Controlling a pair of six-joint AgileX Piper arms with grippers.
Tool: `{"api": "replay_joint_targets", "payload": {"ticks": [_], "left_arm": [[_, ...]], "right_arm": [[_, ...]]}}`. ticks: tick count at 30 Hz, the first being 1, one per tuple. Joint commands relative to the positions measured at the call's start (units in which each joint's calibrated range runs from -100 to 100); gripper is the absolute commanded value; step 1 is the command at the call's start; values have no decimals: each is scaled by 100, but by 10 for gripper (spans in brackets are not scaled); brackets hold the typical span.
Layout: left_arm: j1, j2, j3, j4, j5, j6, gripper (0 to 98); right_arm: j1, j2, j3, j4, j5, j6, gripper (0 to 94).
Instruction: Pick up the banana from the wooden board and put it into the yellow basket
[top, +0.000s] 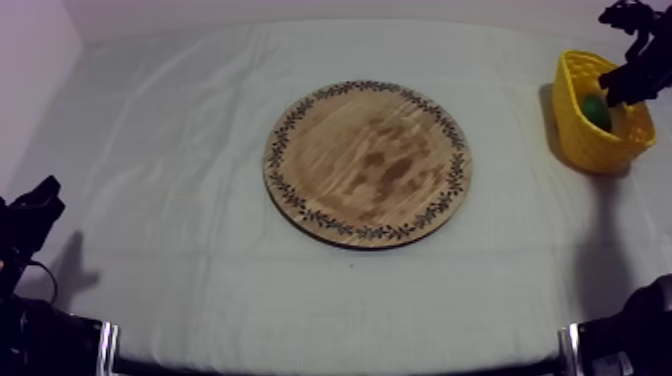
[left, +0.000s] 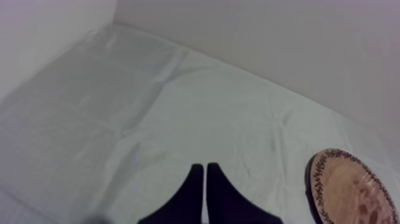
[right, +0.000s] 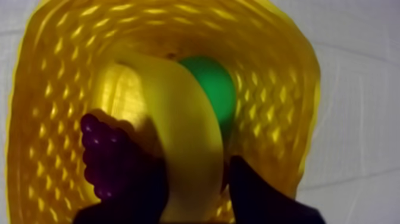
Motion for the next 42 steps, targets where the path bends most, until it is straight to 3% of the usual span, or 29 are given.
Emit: {"api": "replay_joint_targets", "payload": {"ticks": [1,3,5,7,12,16,31,38,42], "left_arm": [[-2,3,4,1,-2,0,1],[-2,3,4,1,-2,0,1],[-2,3,4,1,-2,0,1],[-2,3,4,1,-2,0,1],[-2,3,4,1,-2,0,1],[-2,3,4,1,-2,0,1],[-2,3,4,1,-2,0,1],[-2,3,4,1,-2,0,1],[-2,3,4,1,-2,0,1]], "right_arm": [[-27,-6,38,65,-30,-78,547],[-45,-16,66,97,-90,-129,623],[-54,-63,100,88,-130,-151,630],[-58,-159,145,22,-143,-137,531],[-142,-646,436,-133,-110,-118,138],[-347,-1332,1033,-156,-172,-164,39],[-1129,-5585,4100,-741,-616,27,7],[-1745,-8123,5372,-440,-435,-440,7],[-1824,-9304,5831,-400,-263,-526,7]]}}
